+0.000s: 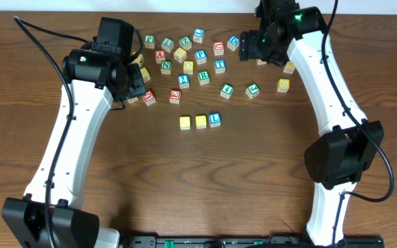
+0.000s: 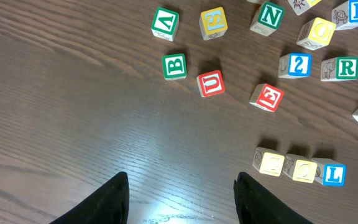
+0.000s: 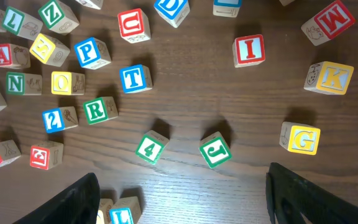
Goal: Spell out CORL
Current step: 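Lift the left gripper and retract it to the pile's upper left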
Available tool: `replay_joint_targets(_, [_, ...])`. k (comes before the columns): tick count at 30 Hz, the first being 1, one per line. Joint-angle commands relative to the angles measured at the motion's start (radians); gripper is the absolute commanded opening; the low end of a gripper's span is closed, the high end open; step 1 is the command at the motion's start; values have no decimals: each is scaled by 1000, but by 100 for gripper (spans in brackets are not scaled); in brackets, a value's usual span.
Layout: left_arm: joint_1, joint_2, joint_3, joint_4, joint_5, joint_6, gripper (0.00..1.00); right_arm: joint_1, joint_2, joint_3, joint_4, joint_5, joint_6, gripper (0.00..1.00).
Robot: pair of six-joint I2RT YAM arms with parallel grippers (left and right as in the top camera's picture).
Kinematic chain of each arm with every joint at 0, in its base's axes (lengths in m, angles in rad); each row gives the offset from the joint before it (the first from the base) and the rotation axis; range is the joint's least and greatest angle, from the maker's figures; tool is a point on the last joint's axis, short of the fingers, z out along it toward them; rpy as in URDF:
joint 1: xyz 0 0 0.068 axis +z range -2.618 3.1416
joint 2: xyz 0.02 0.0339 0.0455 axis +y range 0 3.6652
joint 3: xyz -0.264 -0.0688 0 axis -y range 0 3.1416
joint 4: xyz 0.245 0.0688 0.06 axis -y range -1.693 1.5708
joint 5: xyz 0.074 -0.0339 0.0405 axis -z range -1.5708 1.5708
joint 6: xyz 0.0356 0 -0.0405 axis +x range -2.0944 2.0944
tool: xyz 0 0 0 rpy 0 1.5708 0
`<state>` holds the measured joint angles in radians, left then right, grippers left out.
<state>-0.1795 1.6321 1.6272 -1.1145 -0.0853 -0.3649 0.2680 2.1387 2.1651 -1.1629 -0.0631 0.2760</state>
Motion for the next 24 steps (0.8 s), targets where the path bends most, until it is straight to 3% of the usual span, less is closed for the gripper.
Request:
replay_joint_targets(1, [4, -1, 2, 0, -12, 8, 54, 9, 8, -3, -1, 1, -12, 81])
replay_joint_targets(24, [4, 3, 2, 8, -5, -11, 54, 16, 8, -3, -5, 1, -12, 81])
